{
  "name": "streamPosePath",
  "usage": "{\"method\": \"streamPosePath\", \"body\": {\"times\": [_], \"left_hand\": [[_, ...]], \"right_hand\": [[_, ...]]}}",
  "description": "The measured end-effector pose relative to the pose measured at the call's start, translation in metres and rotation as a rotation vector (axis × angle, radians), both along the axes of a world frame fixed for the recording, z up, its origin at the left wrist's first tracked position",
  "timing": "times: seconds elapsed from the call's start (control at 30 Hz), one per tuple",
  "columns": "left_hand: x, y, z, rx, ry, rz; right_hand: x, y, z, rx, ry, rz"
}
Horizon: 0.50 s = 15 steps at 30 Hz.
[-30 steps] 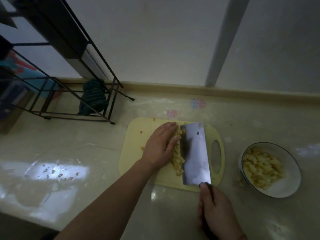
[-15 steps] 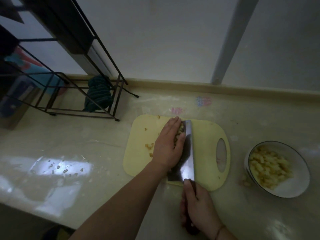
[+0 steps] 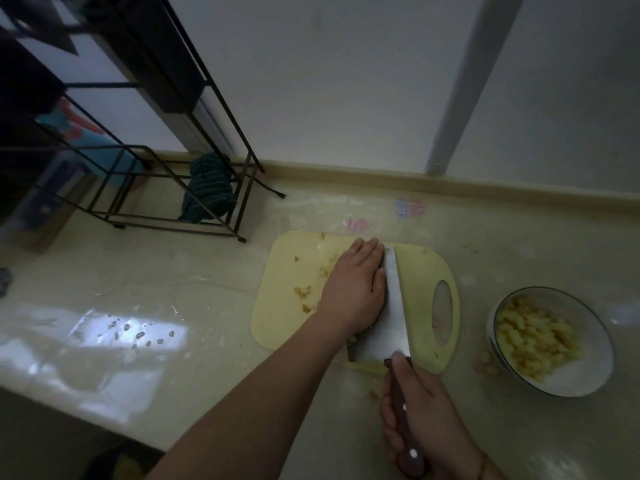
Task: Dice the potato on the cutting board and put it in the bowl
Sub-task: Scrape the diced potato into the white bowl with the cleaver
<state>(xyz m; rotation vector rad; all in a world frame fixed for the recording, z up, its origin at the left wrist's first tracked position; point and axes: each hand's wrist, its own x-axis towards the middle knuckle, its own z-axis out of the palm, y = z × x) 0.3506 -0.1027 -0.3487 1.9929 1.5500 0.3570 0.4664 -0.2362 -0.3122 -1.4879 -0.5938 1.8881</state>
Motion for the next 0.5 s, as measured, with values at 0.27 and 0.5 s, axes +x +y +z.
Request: {"method": "streamPosePath", "body": {"times": [0.27, 0.5], "left_hand": [[0.014, -0.022, 0.013, -0.033, 0.077, -0.019], [0.022, -0.034, 0.027, -0.062, 0.130, -0.010]], "right_hand": [[0.016, -0.016, 0.016, -0.078, 0.002, 0.024], [0.025, -0.024, 0.024, -0.089, 0.020, 0.030]]}}
